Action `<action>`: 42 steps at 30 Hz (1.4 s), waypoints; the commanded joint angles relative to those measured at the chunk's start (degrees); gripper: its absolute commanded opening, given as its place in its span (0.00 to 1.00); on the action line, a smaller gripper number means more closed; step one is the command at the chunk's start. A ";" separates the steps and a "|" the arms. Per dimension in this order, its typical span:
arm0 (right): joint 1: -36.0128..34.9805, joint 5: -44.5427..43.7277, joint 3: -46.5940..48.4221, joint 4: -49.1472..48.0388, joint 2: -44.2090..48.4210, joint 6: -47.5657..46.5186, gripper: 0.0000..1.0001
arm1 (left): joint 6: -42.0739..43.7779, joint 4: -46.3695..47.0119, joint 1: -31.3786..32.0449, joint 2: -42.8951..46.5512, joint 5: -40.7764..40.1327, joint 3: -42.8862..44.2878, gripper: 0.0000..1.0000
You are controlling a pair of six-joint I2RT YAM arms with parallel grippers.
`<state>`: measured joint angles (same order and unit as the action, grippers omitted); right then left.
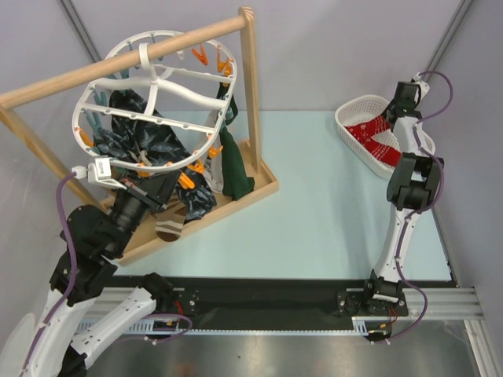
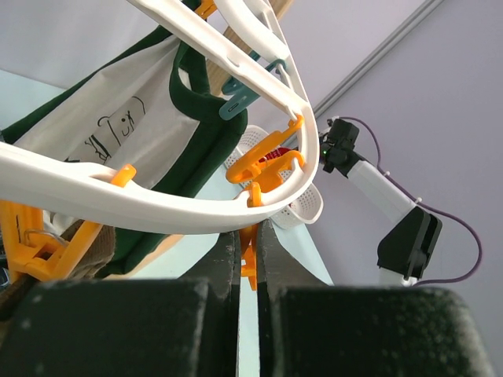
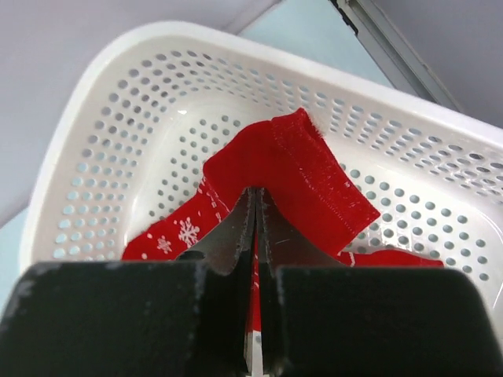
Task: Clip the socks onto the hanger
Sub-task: Pick up the sock from the bin.
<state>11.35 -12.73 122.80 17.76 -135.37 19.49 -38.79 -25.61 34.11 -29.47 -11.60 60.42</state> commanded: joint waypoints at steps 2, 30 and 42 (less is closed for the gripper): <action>-0.19 3.15 -5.37 -5.27 5.02 -4.45 0.00 | -0.15 0.29 -0.01 0.56 0.70 -0.22 0.00; -5.11 -3.26 -6.70 7.12 12.60 -17.72 0.00 | -1.03 0.91 -0.09 0.47 1.40 -1.71 0.00; -1.86 -1.86 -2.39 -2.37 -2.00 -10.09 0.40 | -1.12 0.20 -0.09 0.82 1.31 -2.33 0.00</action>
<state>7.57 -14.48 117.16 20.29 -137.73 6.09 -39.03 -24.69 34.11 -28.75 -10.74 58.81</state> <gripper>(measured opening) 0.356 0.048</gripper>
